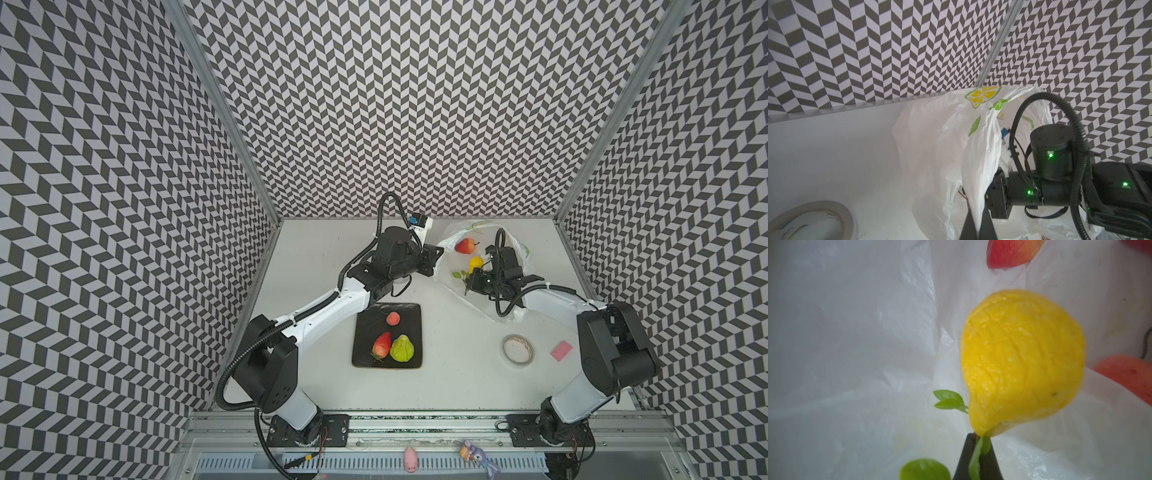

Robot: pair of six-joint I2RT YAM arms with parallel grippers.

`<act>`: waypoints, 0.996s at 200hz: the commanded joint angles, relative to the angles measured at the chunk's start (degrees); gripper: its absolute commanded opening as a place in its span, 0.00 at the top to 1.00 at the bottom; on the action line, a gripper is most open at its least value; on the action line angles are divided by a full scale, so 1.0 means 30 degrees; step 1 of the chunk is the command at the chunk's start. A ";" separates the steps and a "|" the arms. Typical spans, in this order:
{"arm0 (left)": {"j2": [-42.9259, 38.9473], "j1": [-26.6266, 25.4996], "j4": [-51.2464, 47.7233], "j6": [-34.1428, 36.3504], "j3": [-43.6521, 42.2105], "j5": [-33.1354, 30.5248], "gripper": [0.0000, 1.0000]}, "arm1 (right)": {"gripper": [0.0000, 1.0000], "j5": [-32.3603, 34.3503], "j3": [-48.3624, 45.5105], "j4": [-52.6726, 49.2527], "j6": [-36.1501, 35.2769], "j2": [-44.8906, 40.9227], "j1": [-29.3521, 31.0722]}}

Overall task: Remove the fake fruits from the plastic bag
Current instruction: 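Grasp the yellow pear by its leafy stem with the right gripper, then lift the yellow pear out of the bag with the right gripper toward the tray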

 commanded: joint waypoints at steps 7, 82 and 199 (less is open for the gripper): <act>0.0592 0.0067 0.0884 -0.0312 0.1508 -0.0219 1.00 | 0.98 -0.0258 -0.0805 0.0187 -0.2550 -0.0057 -0.0070; 0.2102 -0.0025 0.0314 -0.1020 0.3165 -0.0037 1.00 | 0.98 0.0390 -0.1023 0.0468 -0.5663 -0.1557 0.0040; 0.2412 0.0433 -0.0482 -0.0561 0.3574 -0.0163 1.00 | 0.98 -0.3016 0.0412 -0.2539 -0.7323 -0.6339 0.0252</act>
